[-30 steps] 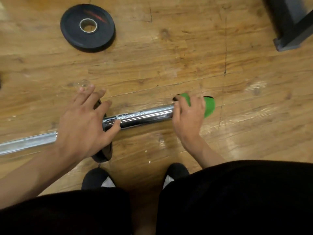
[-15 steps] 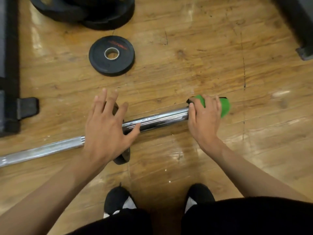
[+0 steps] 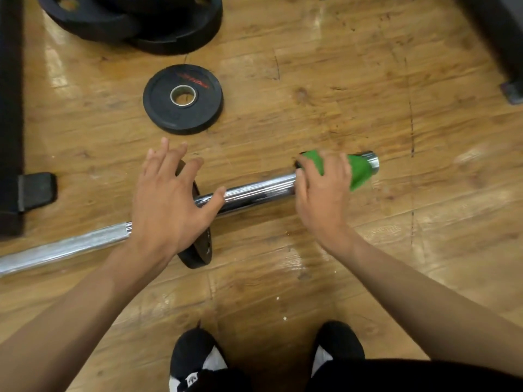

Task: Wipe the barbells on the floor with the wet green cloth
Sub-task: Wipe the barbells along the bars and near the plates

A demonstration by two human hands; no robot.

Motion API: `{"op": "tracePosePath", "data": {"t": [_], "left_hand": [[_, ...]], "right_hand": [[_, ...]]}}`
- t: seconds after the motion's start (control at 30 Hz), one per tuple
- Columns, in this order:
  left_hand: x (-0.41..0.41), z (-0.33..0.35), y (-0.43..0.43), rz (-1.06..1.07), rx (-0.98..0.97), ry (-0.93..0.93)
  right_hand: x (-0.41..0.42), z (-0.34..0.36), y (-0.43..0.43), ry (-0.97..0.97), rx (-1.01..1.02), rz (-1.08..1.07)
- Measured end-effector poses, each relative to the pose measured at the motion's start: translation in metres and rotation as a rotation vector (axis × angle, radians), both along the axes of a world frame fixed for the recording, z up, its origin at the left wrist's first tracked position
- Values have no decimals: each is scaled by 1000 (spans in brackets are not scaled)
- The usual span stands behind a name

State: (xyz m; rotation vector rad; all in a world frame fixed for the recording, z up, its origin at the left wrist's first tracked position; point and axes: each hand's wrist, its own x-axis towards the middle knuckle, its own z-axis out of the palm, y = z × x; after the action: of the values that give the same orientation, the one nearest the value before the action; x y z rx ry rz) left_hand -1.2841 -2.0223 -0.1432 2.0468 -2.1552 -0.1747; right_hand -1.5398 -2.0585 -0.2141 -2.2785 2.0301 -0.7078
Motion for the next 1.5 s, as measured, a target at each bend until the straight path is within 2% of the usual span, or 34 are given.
{"op": "tracePosePath", "data": {"t": [0.1, 0.17, 0.2, 0.3, 0.37, 0.4, 0.43, 0.53, 0.6, 0.63, 0.7, 0.77, 0.87, 0.9, 1.0, 1.1, 1.17, 1.27, 1.37, 1.4, 1.5], "left_hand": [[-2, 1, 9, -15, -15, -23], [-3, 3, 17, -30, -7, -55], [-4, 3, 21, -43, 5, -69], [-7, 4, 36, -92, 45, -106], [-4, 7, 43, -154, 60, -93], [-1, 10, 43, -188, 73, -67], [2, 13, 41, -212, 100, -38], [12, 14, 28, -253, 246, -8], [15, 11, 26, -322, 286, -43], [15, 9, 29, -363, 269, -56], [8, 4, 44, -417, 181, -48], [-1, 1, 62, -404, 106, -12], [-11, 2, 82, -399, 73, -11], [-13, 3, 86, -410, 68, -29], [-16, 6, 95, -416, 51, -98], [-17, 5, 100, -402, 26, -115], [-18, 4, 105, -392, 4, -104], [-22, 2, 112, -371, -22, -103], [-29, 1, 115, -345, -22, -101], [-31, 1, 116, -336, -18, -98], [-29, 2, 117, -347, 7, -121]], "right_hand": [[20, -1, 16, 106, -2, 387], [-8, 1, 4, 193, 2, 510], [-27, 2, -1, 190, 26, 460], [-77, 9, -6, 85, 75, 74], [-69, 11, 1, 54, 103, -102], [-52, 11, 8, 57, 133, -117], [-32, 11, 18, 62, 147, -62], [13, 7, 50, 82, 122, 290], [1, 10, 53, 142, 106, 458], [-16, 10, 50, 182, 107, 474], [-60, 11, 47, 199, 139, 351], [-97, 14, 48, 171, 153, 128], [-70, 14, 69, 107, 171, -63], [-45, 15, 78, 84, 181, -24], [18, 15, 103, 84, 168, 301], [1, 17, 92, 207, 167, 491], [-39, 19, 82, 216, 171, 400], [-92, 20, 75, 153, 168, 107], [-63, 16, 89, 127, 170, -77], [-42, 15, 95, 116, 166, -37], [19, 15, 116, 126, 157, 304]]}}
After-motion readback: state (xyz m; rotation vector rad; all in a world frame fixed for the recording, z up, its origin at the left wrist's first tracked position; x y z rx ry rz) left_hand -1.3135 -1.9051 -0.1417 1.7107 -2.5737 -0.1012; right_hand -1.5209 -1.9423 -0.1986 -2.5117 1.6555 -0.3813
